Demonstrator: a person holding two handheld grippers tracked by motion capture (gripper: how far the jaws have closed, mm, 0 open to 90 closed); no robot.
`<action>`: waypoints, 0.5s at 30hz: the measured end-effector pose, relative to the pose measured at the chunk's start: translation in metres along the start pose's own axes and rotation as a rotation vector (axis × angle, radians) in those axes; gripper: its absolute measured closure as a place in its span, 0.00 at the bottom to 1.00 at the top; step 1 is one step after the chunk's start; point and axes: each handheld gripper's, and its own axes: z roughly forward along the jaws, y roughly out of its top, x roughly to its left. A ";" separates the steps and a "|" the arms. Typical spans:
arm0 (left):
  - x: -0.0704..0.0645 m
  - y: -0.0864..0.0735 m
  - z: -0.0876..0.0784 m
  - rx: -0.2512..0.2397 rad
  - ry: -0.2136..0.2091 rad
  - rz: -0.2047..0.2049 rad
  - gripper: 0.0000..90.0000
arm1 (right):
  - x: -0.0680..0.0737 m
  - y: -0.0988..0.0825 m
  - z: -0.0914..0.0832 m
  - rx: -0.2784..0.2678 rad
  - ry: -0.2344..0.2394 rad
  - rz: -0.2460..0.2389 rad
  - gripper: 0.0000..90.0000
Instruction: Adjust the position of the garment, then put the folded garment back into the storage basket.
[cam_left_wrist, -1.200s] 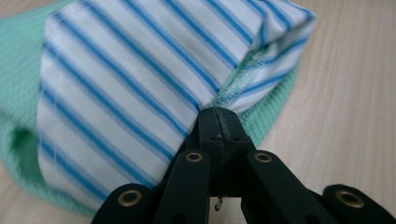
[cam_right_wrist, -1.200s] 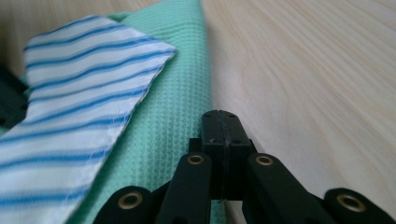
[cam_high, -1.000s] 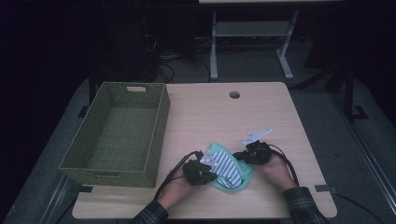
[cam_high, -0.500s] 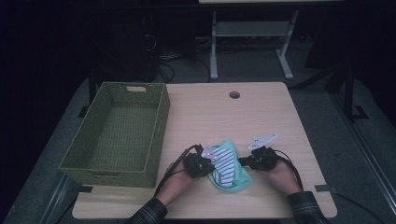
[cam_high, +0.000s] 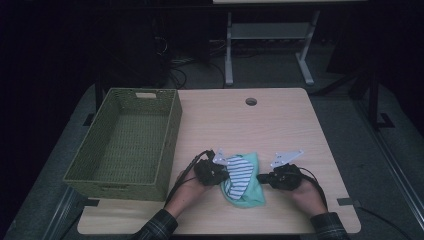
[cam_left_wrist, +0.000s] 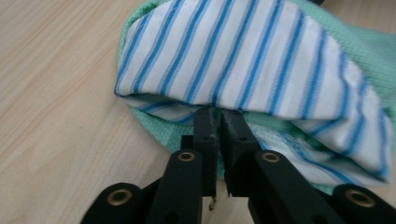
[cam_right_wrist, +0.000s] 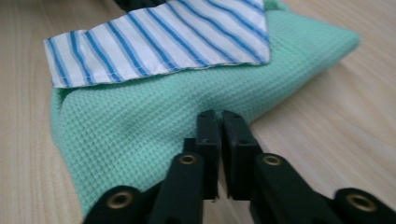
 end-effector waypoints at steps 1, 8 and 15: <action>0.000 0.000 -0.002 -0.007 -0.005 -0.001 0.90 | 0.000 -0.001 -0.002 -0.007 -0.009 0.005 0.90; 0.003 0.000 -0.017 -0.029 -0.033 -0.006 0.72 | -0.007 -0.017 -0.016 -0.046 -0.073 0.043 0.58; 0.005 0.007 -0.022 -0.004 -0.055 0.063 0.57 | -0.014 -0.036 -0.028 -0.054 -0.200 0.078 0.34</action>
